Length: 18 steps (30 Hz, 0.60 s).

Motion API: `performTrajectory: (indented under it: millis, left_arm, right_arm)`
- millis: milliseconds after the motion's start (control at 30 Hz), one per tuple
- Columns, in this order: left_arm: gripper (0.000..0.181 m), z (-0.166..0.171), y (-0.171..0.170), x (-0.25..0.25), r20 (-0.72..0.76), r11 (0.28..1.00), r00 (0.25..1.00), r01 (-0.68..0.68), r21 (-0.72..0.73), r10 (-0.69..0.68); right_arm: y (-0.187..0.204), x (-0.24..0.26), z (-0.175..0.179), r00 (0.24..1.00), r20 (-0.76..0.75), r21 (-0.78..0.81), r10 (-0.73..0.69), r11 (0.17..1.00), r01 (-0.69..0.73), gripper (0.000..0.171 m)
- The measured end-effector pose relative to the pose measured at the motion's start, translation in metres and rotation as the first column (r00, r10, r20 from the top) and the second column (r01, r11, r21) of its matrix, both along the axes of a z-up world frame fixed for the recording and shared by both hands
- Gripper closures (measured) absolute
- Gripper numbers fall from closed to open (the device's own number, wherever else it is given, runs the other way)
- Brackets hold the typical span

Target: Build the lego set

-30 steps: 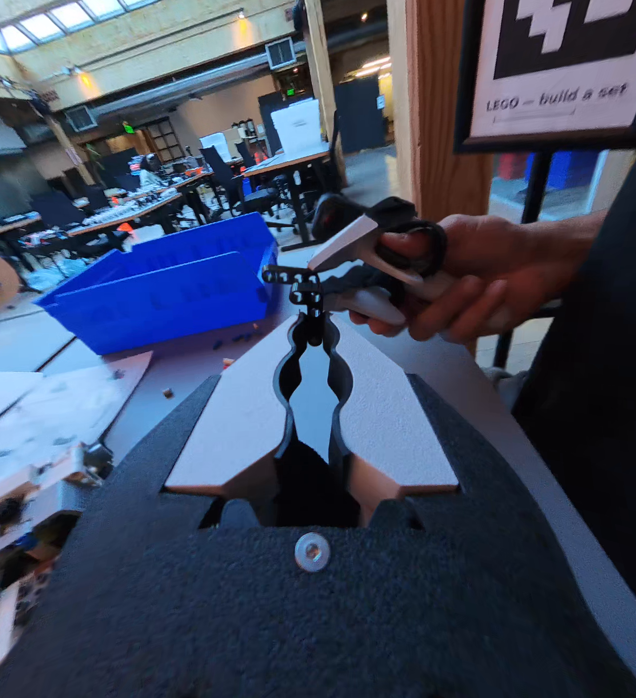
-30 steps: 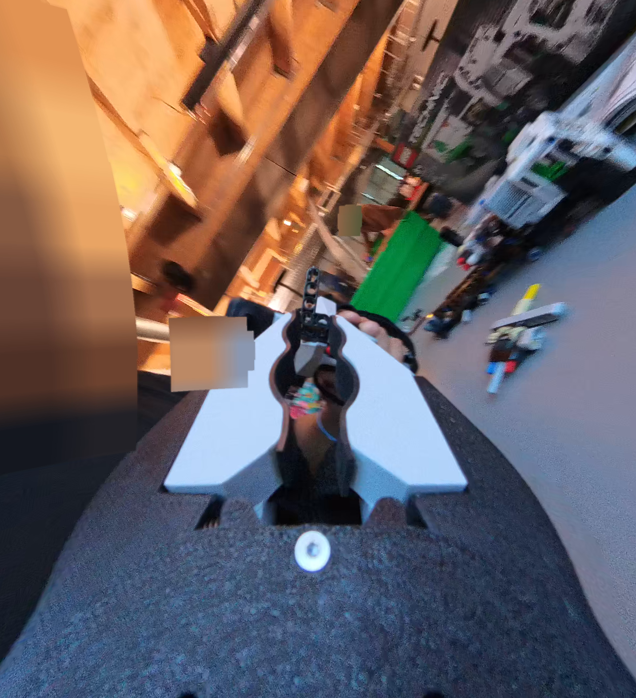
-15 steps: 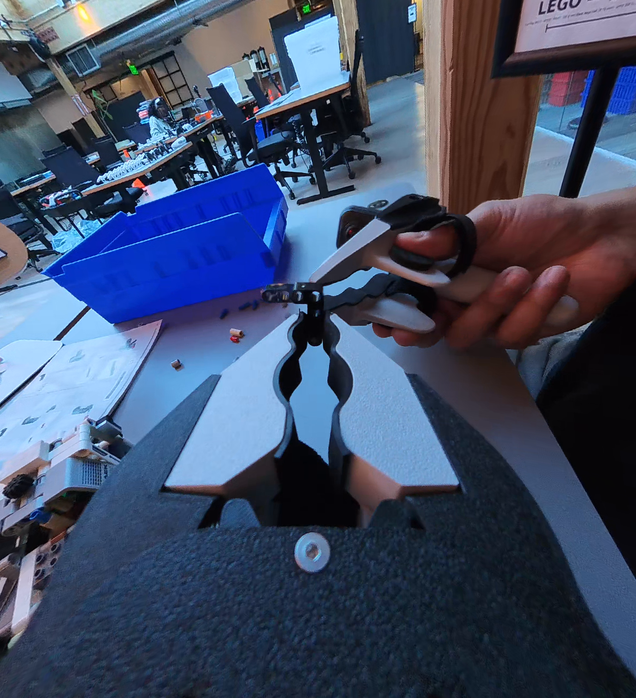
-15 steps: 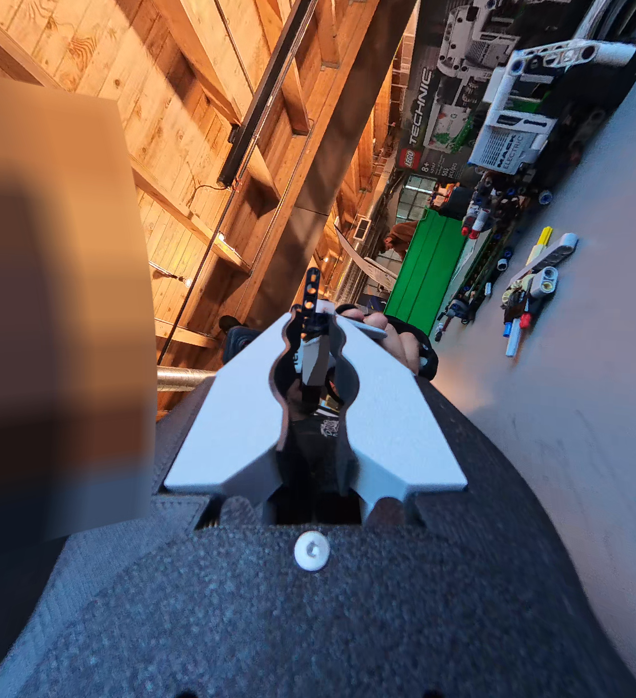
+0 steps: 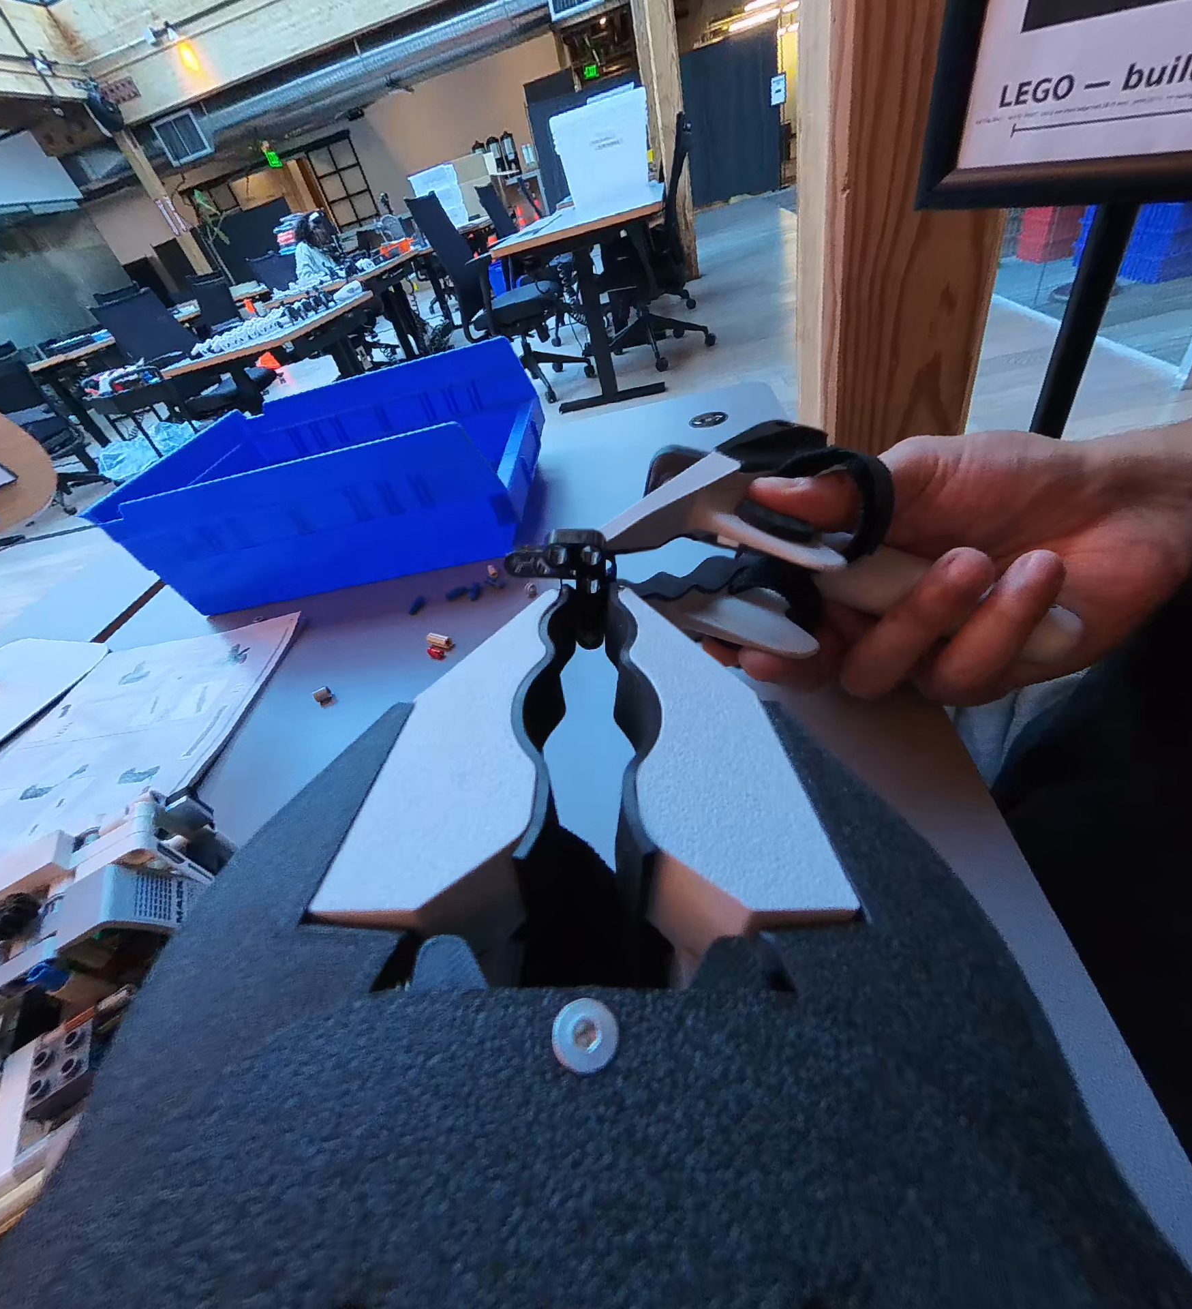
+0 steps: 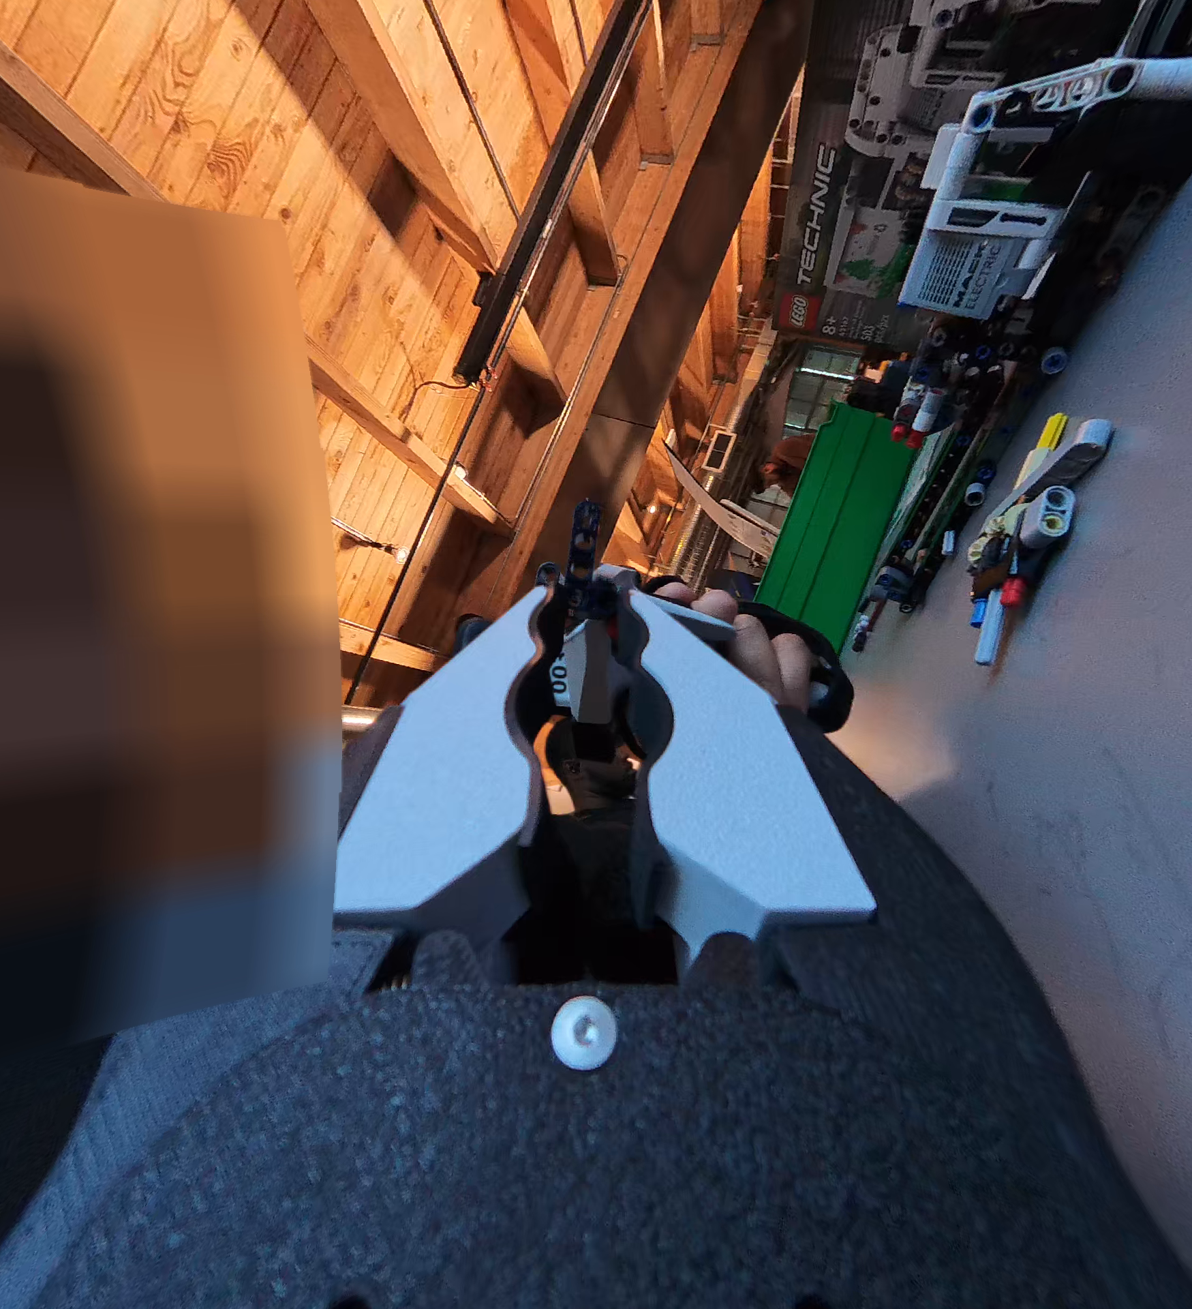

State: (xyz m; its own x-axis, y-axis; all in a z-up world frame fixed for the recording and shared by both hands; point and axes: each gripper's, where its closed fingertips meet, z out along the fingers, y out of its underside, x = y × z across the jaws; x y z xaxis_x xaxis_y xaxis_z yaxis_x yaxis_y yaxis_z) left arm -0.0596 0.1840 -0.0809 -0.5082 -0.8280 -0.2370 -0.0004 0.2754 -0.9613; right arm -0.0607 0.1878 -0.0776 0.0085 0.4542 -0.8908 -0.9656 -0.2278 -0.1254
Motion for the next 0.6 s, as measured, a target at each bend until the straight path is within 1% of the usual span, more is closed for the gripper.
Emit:
performTrajectory:
  millis: [167,267,367,533,600]
  left_arm:
    - [0.176,-0.0015,-0.0012,-0.0005,-0.011,1.000,1.000,0.006,0.009,-0.005]
    - [0.176,-0.0035,-0.0021,-0.0005,-0.010,0.999,1.000,-0.003,0.032,0.003]
    - [0.176,-0.0035,-0.0007,0.0006,-0.018,1.000,1.000,-0.009,0.019,0.010]
    - [0.176,-0.0060,-0.0012,0.0018,-0.037,1.000,0.999,-0.009,0.005,0.009]
    - [0.176,-0.0064,-0.0011,0.0027,-0.056,1.000,0.998,-0.014,-0.027,0.013]
  right_arm:
    - [0.0013,0.0027,0.0020,1.000,-0.007,0.010,-0.011,1.000,0.011,0.158]
    - [0.0011,0.0023,0.0043,0.999,0.029,0.009,-0.017,1.000,0.017,0.158]
    - [0.0014,0.0024,0.0011,0.998,0.050,-0.008,-0.024,1.000,0.025,0.158]
    - [0.0002,0.0029,-0.0004,0.999,0.040,-0.006,-0.032,0.999,0.033,0.157]
    - [0.0007,0.0035,-0.0011,0.998,0.049,-0.012,-0.044,0.999,0.045,0.157]
